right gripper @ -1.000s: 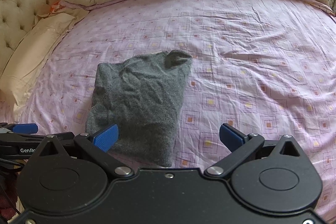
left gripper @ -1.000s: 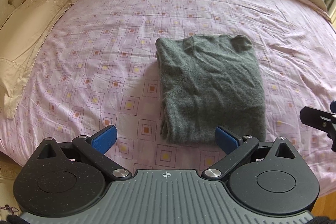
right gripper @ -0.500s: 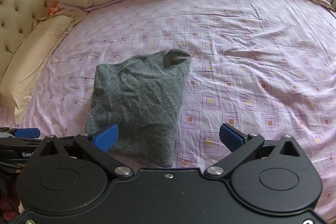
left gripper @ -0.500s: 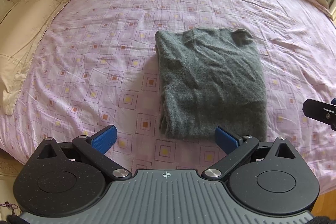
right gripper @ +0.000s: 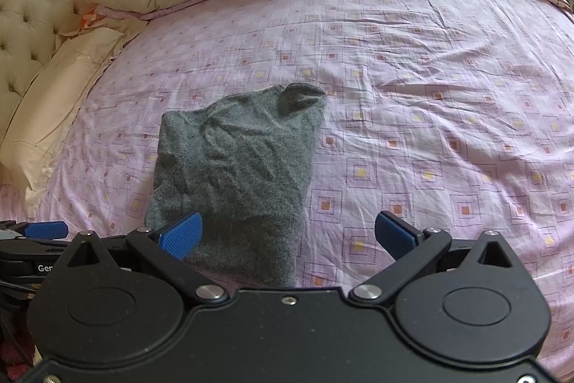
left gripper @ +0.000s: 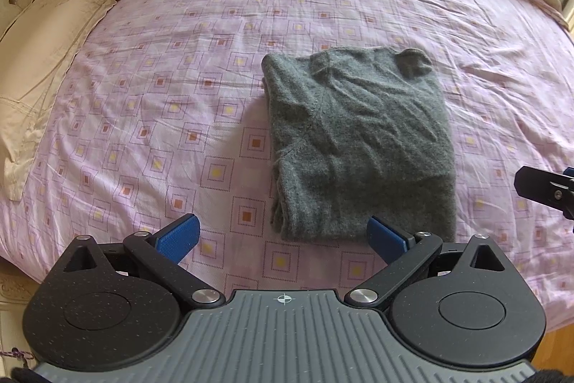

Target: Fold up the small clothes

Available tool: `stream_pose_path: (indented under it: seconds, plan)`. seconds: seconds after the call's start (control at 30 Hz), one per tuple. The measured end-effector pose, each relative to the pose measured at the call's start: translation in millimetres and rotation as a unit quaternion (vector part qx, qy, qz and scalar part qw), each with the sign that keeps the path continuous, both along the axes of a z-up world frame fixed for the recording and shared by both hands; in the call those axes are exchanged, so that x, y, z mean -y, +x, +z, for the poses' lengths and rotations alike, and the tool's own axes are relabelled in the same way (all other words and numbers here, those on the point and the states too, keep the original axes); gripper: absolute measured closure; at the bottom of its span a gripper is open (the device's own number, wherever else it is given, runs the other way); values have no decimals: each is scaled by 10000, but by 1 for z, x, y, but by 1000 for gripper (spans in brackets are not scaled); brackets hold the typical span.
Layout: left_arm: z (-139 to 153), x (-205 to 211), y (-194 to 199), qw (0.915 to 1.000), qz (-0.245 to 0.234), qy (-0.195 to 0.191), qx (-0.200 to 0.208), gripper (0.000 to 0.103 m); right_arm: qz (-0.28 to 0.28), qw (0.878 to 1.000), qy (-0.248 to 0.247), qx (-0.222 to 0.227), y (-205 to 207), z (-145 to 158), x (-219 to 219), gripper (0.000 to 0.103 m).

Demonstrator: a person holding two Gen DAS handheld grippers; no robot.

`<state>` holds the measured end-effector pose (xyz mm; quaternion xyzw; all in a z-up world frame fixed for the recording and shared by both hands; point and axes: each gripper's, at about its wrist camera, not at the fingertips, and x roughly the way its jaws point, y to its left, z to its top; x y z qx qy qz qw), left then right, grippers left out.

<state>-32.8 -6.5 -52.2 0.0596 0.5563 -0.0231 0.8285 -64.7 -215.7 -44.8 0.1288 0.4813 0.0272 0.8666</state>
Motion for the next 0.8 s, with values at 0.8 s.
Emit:
stream_pose_path:
  seconds: [0.8]
  plan:
    - [-4, -4, 8, 9999, -20, 97, -54, 2, 138, 9998, 72, -120, 11, -10, -4, 1]
